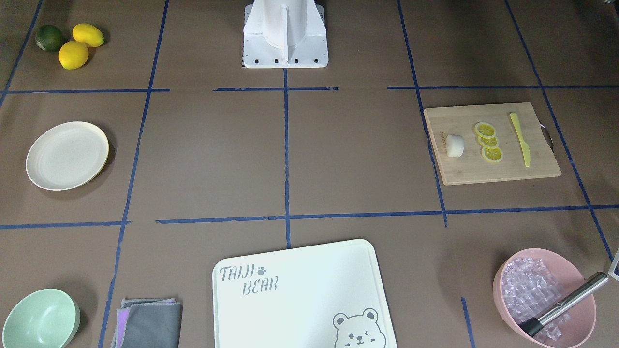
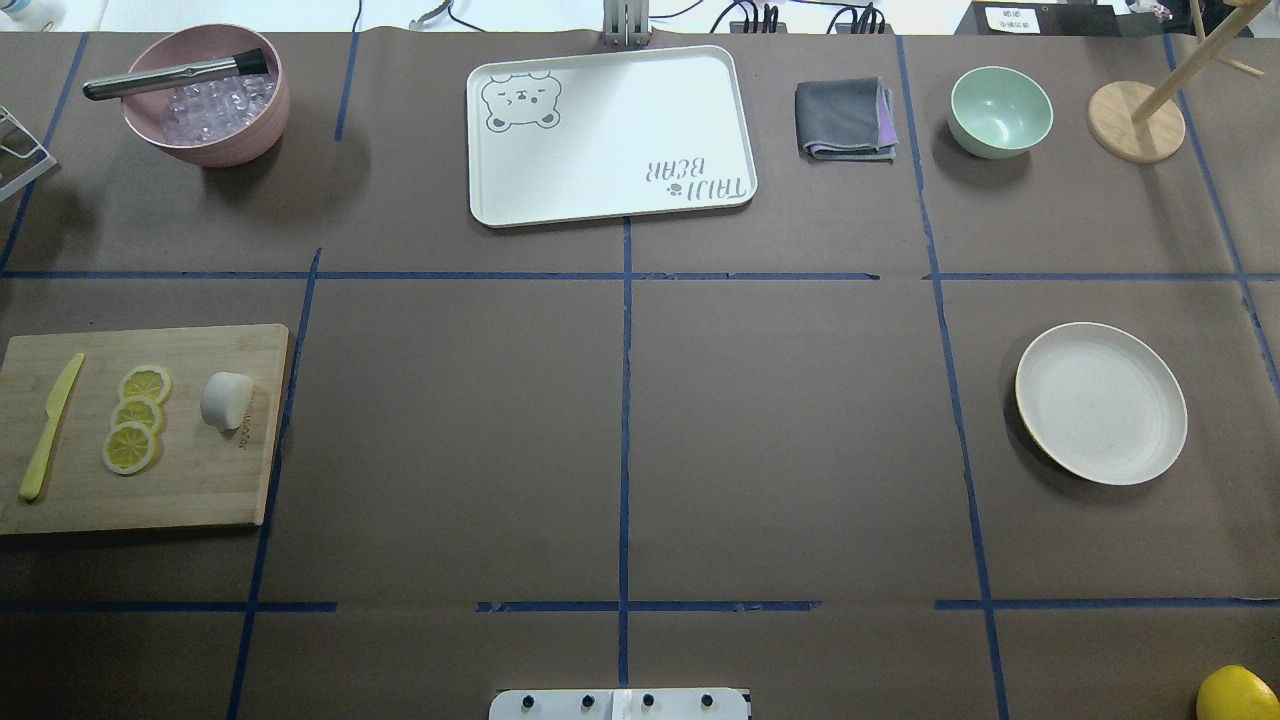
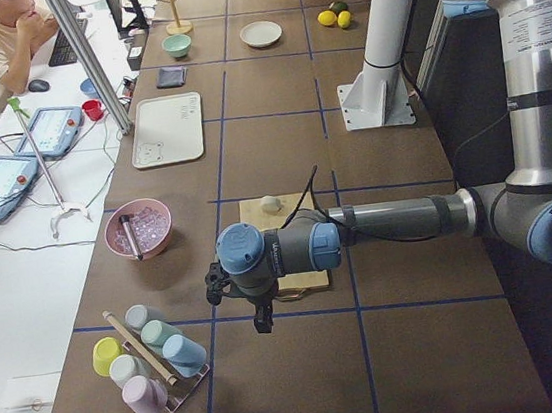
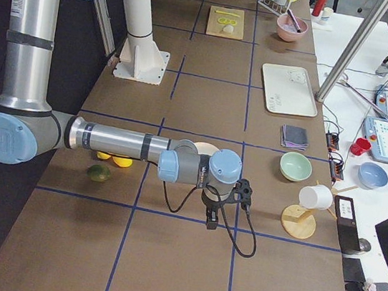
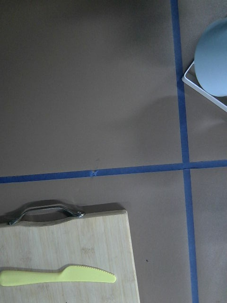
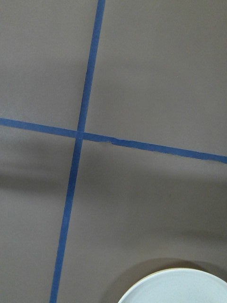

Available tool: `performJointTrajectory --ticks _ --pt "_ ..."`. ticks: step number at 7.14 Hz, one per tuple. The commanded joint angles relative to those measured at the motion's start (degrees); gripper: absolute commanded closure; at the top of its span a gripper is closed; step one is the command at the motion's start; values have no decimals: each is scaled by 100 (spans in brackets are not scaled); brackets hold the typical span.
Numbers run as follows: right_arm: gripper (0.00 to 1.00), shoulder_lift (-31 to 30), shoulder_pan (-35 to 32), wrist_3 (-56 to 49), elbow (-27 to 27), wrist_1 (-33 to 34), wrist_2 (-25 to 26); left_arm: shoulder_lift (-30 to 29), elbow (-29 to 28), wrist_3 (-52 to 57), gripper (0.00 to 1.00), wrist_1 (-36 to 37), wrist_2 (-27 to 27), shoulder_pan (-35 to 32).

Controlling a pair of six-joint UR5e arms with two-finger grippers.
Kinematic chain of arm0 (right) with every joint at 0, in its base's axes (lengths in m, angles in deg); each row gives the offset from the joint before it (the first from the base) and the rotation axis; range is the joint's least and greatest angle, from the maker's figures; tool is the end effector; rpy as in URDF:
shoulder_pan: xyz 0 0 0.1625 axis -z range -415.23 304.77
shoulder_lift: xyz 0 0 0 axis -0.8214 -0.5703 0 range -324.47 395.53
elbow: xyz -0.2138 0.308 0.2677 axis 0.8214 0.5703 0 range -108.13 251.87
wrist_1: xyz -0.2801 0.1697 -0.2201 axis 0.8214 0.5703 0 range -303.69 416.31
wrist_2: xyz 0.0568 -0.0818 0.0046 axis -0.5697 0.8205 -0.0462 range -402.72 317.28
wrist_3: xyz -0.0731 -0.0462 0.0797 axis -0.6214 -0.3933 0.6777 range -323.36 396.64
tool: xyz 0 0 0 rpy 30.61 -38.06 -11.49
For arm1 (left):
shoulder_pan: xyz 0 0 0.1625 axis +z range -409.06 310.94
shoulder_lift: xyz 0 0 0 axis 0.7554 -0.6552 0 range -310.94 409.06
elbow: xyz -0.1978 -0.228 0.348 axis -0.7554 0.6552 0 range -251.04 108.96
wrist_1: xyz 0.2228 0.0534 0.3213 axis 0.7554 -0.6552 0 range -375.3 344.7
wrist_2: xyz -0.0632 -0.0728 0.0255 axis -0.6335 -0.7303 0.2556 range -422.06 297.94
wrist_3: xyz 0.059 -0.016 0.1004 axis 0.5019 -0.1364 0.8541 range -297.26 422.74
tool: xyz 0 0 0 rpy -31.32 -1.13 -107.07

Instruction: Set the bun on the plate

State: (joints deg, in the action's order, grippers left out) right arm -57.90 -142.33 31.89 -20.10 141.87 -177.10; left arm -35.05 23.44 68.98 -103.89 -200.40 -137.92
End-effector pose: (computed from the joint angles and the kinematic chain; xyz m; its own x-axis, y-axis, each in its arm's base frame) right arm 0.0283 -0.4496 0.7106 0.7053 -0.1548 0.6918 0.1093 0.9880 0.1096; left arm -0.0371 -0.4206 0.7127 0.6591 0.0853 -0.7472 -0.0922 0.9952 0.0323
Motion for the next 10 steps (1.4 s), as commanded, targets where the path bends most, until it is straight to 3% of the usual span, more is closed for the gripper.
performJointTrajectory --ticks 1,4,5,7,9,10 --pt "0 8 0 9 -14 -4 -18 -17 0 -9 0 0 0 9" --pt "0 70 105 410 -136 -56 -114 -17 79 -9 0 0 0 0" --pt "0 44 497 1214 -224 -614 -219 -17 70 -9 0 0 -8 9" --pt "0 -140 1420 3261 -138 -2343 -141 -35 62 -9 0 0 -9 9" --pt "0 -386 2317 4583 -32 -3628 314 -35 18 -9 0 -9 0 18" --pt "0 -448 2634 4849 125 -3938 534 -35 9 -9 0 -9 0 26"
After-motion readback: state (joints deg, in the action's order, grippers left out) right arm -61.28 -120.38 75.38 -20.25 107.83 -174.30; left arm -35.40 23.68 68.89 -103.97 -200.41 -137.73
